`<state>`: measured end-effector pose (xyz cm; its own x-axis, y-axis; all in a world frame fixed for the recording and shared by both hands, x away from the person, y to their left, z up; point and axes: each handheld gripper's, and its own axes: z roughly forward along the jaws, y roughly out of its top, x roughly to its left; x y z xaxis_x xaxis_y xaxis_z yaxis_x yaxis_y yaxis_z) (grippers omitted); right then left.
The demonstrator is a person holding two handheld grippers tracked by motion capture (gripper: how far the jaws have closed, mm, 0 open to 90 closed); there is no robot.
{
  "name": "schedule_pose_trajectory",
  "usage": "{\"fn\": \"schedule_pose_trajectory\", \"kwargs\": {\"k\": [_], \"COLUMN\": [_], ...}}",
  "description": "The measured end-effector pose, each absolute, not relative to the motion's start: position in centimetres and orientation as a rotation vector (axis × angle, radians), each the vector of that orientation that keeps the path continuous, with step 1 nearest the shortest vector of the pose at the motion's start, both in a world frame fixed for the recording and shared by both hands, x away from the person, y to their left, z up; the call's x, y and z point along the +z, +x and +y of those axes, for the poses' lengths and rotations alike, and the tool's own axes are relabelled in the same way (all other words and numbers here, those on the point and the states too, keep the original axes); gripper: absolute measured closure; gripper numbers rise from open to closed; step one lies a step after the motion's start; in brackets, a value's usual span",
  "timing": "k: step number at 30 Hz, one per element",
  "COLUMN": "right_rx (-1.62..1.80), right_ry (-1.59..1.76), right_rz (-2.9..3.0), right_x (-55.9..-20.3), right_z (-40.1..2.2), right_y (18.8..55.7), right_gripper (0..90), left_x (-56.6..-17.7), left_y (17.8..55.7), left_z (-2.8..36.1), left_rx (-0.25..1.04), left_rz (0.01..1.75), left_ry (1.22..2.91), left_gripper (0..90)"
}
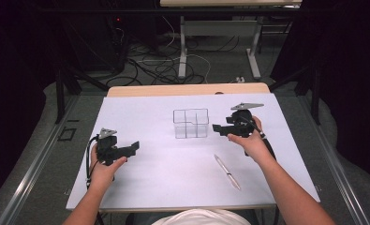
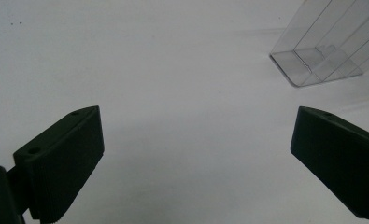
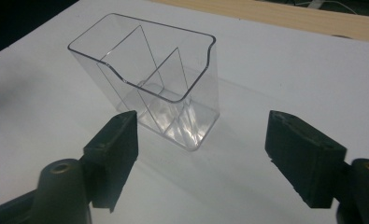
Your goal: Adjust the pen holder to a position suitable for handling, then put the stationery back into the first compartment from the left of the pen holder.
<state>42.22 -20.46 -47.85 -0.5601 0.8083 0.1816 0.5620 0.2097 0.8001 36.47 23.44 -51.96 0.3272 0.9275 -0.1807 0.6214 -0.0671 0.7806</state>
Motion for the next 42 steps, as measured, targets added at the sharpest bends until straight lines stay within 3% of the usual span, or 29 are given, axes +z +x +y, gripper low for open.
{"fn": "schedule_pose_trajectory", "kwargs": {"k": [5,11,18,20,28,42], "right_rx": [1.224,1.12,1.051,1.042,0.996,0.93], "right_ry": [1.375,1.42,1.44,1.45,1.479,1.647], "right_rz": [2.262,2.358,2.446,2.468,2.516,2.565], "right_x": [-47.8,-48.1,-48.5,-48.7,-49.1,-50.3], "right_z": [-20.5,-20.2,-19.8,-19.8,-19.5,-19.4], "right_y": [41.8,41.3,41.1,41.0,40.1,39.7], "right_gripper": [15.9,16.2,26.0,32.3,34.2,60.0], "left_x": [-52.0,-51.9,-51.9,-51.9,-51.9,-52.0], "left_y": [36.5,36.6,36.6,36.6,36.6,36.6], "left_z": [23.4,23.3,23.2,23.3,23.2,23.1], "left_rx": [0.474,0.472,0.466,0.465,0.468,0.471], "left_rz": [1.381,1.377,1.377,1.379,1.376,1.372], "left_ry": [1.782,1.782,1.792,1.79,1.8,1.807], "left_gripper": [2.6,2.6,2.6,2.6,2.6,2.9]}}
